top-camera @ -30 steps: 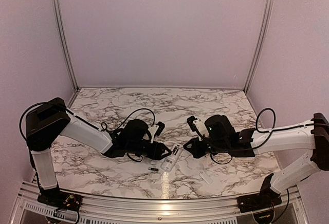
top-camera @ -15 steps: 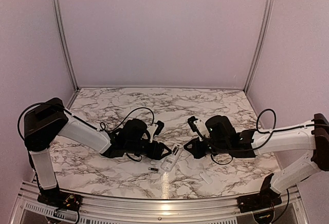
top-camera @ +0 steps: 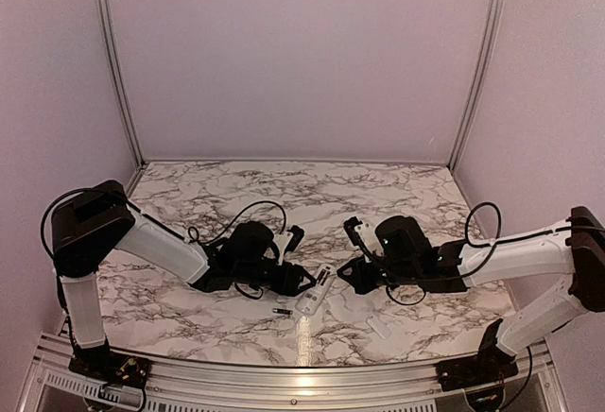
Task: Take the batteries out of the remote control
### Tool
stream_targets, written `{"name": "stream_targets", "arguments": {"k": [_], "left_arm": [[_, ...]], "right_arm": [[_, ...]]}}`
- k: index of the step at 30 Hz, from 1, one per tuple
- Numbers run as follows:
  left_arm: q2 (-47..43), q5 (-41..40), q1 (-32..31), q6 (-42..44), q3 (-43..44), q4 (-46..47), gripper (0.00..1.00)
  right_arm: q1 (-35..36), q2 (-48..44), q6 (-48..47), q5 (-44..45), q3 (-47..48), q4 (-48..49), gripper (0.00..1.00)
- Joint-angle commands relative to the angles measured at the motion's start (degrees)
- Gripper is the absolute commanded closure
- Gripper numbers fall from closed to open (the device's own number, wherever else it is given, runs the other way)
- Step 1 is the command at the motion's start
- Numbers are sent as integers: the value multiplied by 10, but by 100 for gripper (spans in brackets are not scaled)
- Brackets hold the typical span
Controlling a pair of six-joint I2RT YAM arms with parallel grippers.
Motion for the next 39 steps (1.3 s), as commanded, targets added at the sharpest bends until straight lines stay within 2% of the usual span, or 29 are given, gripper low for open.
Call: {"name": "stream_targets", "arguments": {"k": [1, 39], "left_arm": [[15, 9, -2, 3, 15, 20, 50], [53, 24, -1, 0, 32, 45, 55]], "right_arm": [[-5, 1, 8, 25, -6, 12, 100], [-5, 51, 3, 16, -21, 70, 100]]}}
